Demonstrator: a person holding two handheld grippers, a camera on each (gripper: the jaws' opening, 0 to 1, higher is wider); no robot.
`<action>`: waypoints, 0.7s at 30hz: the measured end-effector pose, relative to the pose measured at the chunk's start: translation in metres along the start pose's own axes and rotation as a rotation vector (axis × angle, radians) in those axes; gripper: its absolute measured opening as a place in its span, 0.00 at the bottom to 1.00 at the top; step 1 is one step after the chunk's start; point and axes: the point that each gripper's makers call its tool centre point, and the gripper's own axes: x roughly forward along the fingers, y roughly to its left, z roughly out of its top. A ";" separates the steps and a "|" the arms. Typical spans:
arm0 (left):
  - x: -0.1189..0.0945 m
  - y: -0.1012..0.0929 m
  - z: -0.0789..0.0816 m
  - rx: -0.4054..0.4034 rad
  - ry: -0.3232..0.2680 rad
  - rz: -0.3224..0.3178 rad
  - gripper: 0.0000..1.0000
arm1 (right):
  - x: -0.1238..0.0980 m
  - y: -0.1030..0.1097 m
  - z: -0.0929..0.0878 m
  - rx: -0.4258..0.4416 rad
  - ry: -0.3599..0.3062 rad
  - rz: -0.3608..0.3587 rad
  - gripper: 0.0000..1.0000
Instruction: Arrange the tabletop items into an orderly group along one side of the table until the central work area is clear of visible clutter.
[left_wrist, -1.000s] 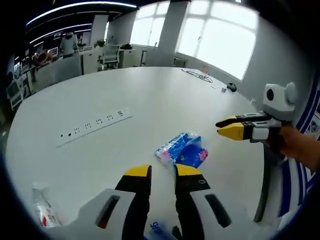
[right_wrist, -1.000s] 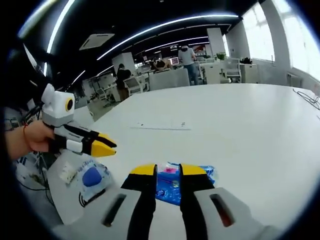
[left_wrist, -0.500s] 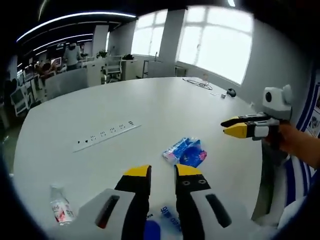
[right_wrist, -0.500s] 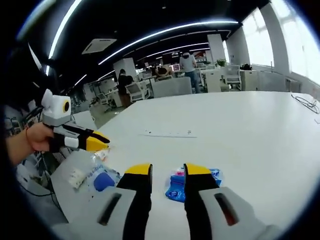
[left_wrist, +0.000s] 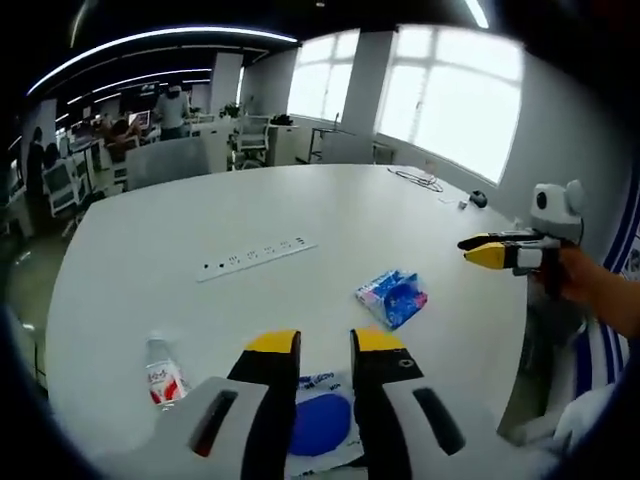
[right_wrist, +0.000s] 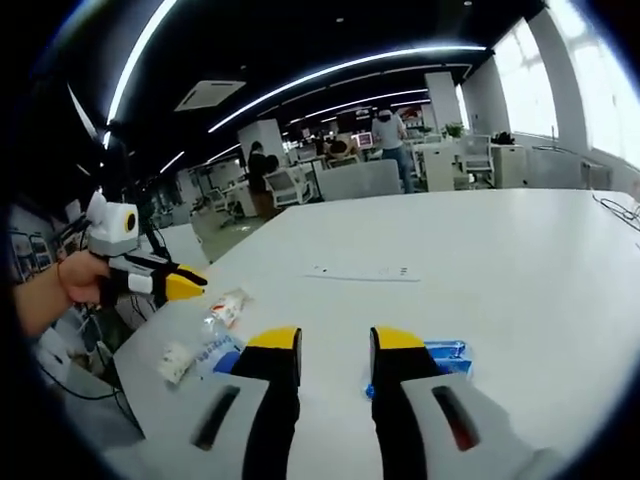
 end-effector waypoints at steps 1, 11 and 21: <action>-0.003 0.003 -0.002 -0.006 0.003 0.005 0.18 | 0.001 0.003 -0.001 0.002 0.000 0.002 0.25; -0.027 0.026 -0.017 -0.052 0.005 0.045 0.22 | 0.010 0.027 -0.006 0.004 0.029 0.031 0.28; -0.046 0.045 -0.035 -0.069 0.021 0.076 0.25 | 0.020 0.056 -0.029 0.007 0.094 0.074 0.29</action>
